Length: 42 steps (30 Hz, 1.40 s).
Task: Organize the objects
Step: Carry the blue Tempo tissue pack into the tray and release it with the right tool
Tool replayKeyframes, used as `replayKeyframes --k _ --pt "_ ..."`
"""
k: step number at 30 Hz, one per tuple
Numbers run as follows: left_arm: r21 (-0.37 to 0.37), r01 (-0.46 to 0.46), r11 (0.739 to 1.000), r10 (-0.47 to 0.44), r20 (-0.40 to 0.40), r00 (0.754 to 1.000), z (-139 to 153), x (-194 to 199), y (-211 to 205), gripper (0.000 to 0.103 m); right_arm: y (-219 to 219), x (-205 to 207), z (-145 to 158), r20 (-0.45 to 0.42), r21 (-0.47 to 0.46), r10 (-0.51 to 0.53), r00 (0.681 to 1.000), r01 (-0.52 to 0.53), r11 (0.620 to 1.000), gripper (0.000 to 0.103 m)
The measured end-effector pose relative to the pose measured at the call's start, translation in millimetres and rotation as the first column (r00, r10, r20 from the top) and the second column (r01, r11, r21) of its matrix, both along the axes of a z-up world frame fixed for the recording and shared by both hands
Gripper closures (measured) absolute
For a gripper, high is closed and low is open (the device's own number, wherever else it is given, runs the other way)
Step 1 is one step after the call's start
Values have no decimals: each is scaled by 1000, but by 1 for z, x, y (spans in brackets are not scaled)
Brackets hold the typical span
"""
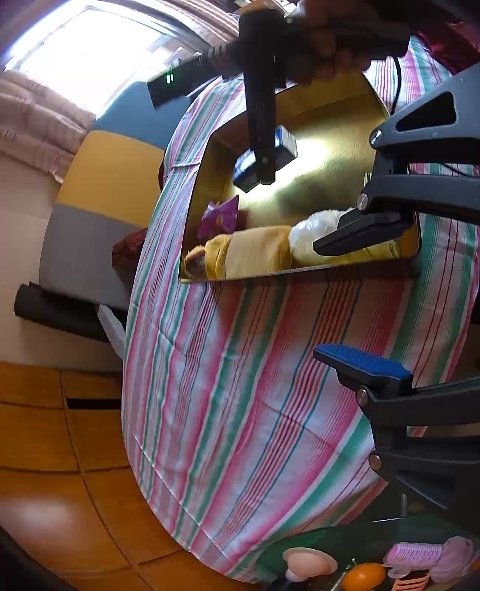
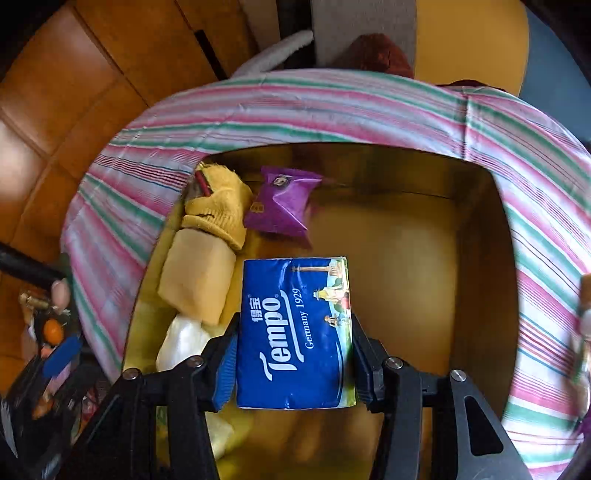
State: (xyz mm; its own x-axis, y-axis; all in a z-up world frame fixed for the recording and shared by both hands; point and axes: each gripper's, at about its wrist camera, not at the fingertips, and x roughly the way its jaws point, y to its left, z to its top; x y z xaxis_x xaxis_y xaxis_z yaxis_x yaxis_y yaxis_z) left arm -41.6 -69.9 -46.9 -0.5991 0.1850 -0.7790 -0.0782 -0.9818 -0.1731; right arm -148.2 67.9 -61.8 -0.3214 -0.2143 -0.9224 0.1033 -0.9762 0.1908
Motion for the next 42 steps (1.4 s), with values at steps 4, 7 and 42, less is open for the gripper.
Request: replayKeyframes --k 4,7,42 --pt "18 0 1000 0 14 1000 -6 -2 -4 53 -13 -17 -15 45 3 -38 998 38 999 51" --pt "23 9 1000 -10 27 1000 -10 -3 -2 53 -14 -26 -19 57 -10 -68 996 69 998 49" --pt "-9 32 999 -32 -13 999 0 5 13 53 33 64 24 -153 -75 -73 986 63 995 27"
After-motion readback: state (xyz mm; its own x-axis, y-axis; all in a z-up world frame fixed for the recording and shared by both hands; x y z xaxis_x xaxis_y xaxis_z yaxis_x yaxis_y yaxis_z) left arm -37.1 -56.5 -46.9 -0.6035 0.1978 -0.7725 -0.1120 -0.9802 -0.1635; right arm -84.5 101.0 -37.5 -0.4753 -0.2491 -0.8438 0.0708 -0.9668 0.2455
